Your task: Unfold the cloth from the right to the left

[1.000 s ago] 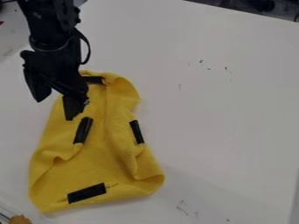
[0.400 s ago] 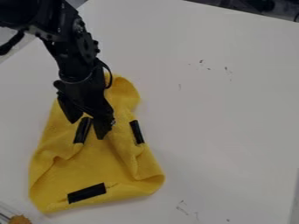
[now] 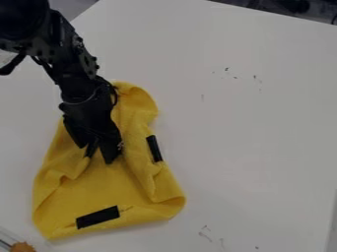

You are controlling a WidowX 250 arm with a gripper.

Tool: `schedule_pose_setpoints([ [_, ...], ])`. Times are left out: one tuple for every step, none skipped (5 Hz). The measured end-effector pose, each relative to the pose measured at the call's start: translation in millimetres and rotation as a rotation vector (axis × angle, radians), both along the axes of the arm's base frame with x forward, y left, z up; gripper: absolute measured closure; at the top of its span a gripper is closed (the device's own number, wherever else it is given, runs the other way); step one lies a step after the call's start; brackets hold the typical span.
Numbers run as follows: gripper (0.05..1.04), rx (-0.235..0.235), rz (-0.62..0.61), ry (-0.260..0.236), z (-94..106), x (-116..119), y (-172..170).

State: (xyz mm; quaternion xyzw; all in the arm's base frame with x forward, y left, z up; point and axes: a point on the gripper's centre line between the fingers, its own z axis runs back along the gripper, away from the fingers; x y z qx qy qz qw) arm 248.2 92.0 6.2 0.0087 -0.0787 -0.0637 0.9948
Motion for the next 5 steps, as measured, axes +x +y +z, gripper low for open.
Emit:
schedule_pose_setpoints([
  [0.388,0.007,-0.001,-0.003,-0.4,-1,6],
  [0.692,0.001,-0.001,0.009,0.0,-3,6],
  [0.904,-0.004,-0.001,0.017,2.4,-1,7],
  [0.997,0.026,0.051,-0.008,23.5,3,15],
  [1.005,0.102,0.176,-0.092,55.6,1,53],
])
